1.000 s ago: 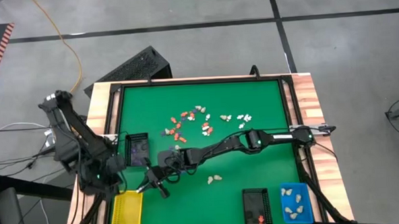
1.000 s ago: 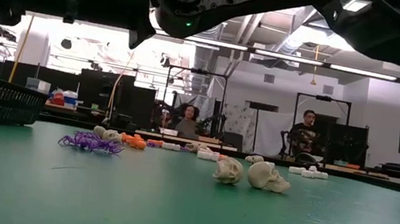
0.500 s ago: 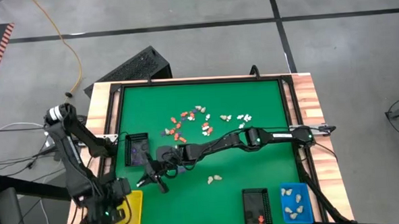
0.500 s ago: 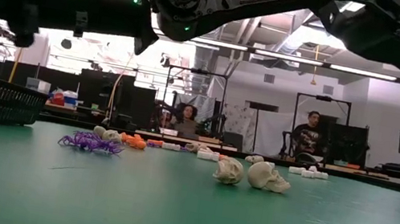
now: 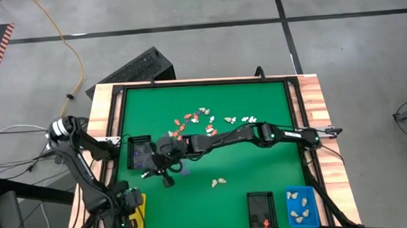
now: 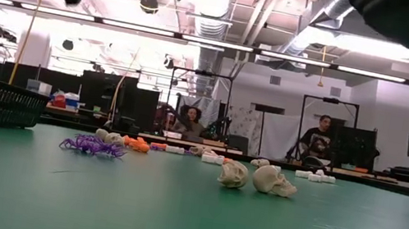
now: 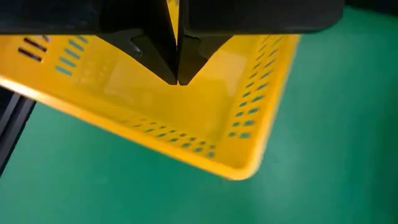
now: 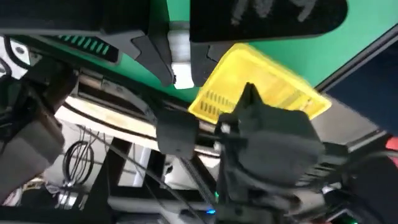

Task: Sort Halloween decoration
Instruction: Put the white skeleton toy into the yellow basket

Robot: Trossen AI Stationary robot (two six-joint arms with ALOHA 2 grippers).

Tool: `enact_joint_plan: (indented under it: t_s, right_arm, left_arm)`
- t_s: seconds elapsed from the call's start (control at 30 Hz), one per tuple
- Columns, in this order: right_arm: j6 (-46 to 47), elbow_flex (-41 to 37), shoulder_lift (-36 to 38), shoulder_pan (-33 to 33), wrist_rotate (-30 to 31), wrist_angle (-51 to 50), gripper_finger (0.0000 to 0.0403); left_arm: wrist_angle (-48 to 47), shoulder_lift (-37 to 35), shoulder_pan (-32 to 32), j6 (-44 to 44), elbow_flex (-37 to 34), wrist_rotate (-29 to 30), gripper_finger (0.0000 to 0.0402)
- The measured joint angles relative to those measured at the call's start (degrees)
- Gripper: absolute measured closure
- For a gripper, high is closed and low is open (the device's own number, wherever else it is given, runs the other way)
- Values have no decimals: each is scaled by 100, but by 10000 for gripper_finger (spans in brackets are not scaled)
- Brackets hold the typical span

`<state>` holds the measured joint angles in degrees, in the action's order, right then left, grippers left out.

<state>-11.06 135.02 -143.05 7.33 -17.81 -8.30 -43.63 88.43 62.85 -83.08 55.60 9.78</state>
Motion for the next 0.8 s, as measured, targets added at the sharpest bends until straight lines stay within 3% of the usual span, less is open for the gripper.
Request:
enact_joint_plan:
  t_s: [0.6, 0.8]
  right_arm:
    - [-102, -7, 29, 133, 180, -262, 367]
    - [-99, -7, 29, 136, 180, -383, 367]
  left_arm:
    - [528, 82, -639, 1264, -29, 1075, 401]
    - [557, 62, -878, 1665, -29, 794, 401]
